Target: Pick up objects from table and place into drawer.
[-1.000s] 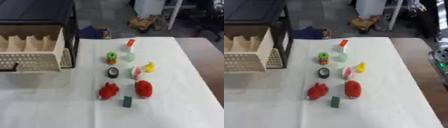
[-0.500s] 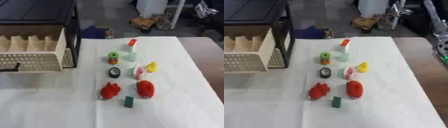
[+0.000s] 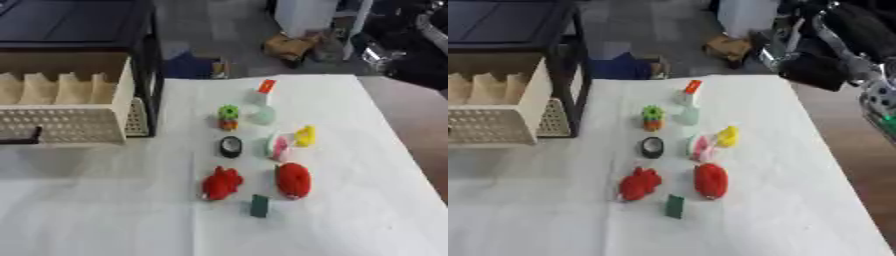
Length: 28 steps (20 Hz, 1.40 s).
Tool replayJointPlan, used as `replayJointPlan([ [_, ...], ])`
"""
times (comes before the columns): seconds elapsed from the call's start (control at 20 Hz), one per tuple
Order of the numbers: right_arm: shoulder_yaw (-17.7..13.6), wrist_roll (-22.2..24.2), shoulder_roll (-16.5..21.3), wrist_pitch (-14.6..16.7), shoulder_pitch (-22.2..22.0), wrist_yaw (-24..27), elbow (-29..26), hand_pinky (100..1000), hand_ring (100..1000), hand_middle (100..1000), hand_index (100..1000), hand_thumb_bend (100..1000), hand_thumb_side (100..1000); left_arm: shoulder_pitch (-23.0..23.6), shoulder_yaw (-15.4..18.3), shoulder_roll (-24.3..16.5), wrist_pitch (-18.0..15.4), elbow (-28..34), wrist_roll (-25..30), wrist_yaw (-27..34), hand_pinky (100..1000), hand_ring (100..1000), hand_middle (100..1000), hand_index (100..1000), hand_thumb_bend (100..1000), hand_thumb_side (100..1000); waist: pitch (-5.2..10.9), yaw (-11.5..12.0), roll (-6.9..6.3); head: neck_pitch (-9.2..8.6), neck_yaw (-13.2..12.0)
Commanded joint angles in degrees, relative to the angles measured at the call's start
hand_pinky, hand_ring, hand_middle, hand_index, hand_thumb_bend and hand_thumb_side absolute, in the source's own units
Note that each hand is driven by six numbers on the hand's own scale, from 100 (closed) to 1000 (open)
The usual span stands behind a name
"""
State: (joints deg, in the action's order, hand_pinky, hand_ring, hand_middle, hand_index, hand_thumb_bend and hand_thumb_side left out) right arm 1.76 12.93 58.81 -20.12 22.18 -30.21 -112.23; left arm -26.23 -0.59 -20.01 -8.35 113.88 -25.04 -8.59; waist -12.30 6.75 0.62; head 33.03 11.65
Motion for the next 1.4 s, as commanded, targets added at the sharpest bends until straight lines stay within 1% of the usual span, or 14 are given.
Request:
replayJointPlan([
  [0.05,0.31,2.14,2.99,0.34,0.66,0.07,-0.43,751,765,746,916,381,1000,-0.44,-0.07,-0.35,0.31,0.71,0.4,0.08,587,548,628,917,100,1000,0.88,0.1,-0.01,-0.69,-0.02],
  [0.2,1.65,3.62,3.67,0.27,0.46,1.06,-0.51,749,759,738,932,471,1000,-0.41,-0.14,-0.2,0.35,0.71,0.59,0.14,587,547,628,911,100,1000,0.91,0.19,0.04,-0.54,0.12],
  [0.25,2.15,4.17,3.77,0.21,0.42,1.62,-0.51,749,756,733,943,496,987,-0.39,-0.17,-0.14,0.38,0.71,0.63,0.19,587,547,627,909,100,1000,0.9,0.23,0.06,-0.5,0.19],
  [0.4,3.29,5.94,3.8,-0.39,0.54,3.36,-0.33,759,767,739,986,572,873,-0.29,-0.38,0.08,0.55,0.71,1.0,0.36,588,545,627,904,100,1000,0.9,0.36,0.08,-0.4,0.3],
  [0.45,3.67,6.67,3.8,-0.63,0.54,3.97,-0.25,766,779,749,990,584,855,-0.26,-0.43,0.16,0.59,0.71,1.13,0.41,588,545,627,903,100,1000,0.9,0.41,0.08,-0.37,0.31],
  [0.55,4.35,8.15,3.82,-1.05,0.52,5.07,-0.1,786,815,789,990,628,790,-0.17,-0.49,0.31,0.65,0.71,1.29,0.55,588,545,627,901,100,1000,0.9,0.49,0.08,-0.32,0.34],
  [0.65,5.02,9.74,3.8,-1.61,0.43,6.31,0.14,807,850,810,989,664,730,-0.1,-0.57,0.45,0.71,0.71,1.42,0.72,589,545,627,900,100,1000,0.9,0.54,0.09,-0.31,0.42],
  [0.7,5.26,10.38,3.79,-1.89,0.43,6.88,0.21,807,850,810,989,664,730,-0.07,-0.6,0.49,0.72,0.71,1.48,0.8,589,545,627,900,100,1000,0.9,0.55,0.09,-0.31,0.45],
  [0.75,5.58,11.04,3.79,-2.08,0.36,7.39,0.24,819,865,818,994,693,661,-0.06,-0.62,0.54,0.74,0.71,1.53,0.87,589,545,627,898,100,1000,0.9,0.57,0.09,-0.31,0.47],
  [0.85,6.27,12.44,3.69,-2.29,0.23,8.62,0.12,812,859,812,995,674,587,-0.02,-0.68,0.63,0.78,0.71,1.66,1.01,589,545,627,896,100,1000,0.89,0.62,0.07,-0.31,0.52],
  [0.9,6.53,13.05,3.66,-2.36,0.23,9.17,0.04,812,859,812,994,671,583,-0.01,-0.69,0.67,0.79,0.71,1.7,1.06,589,545,627,896,100,1000,0.89,0.63,0.07,-0.29,0.54],
  [1.0,7.05,14.1,3.72,-2.4,0.25,9.81,-0.07,811,859,814,992,634,544,0.01,-0.75,0.79,0.84,0.71,1.81,1.17,589,544,626,895,100,1000,0.85,0.67,0.08,-0.3,0.57],
  [1.25,8.35,16.62,3.62,-2.5,0.27,10.72,0.18,802,844,807,987,584,496,0.05,-0.79,1.0,0.9,0.71,1.96,1.36,590,543,625,891,100,1000,0.81,0.8,0.12,-0.3,0.66],
  [1.4,9.31,18.04,3.38,-2.86,0.35,11.9,0.37,799,835,800,981,583,481,0.03,-0.81,1.14,0.94,0.71,2.01,1.5,590,543,625,889,100,1000,0.82,0.88,0.15,-0.3,0.76],
])
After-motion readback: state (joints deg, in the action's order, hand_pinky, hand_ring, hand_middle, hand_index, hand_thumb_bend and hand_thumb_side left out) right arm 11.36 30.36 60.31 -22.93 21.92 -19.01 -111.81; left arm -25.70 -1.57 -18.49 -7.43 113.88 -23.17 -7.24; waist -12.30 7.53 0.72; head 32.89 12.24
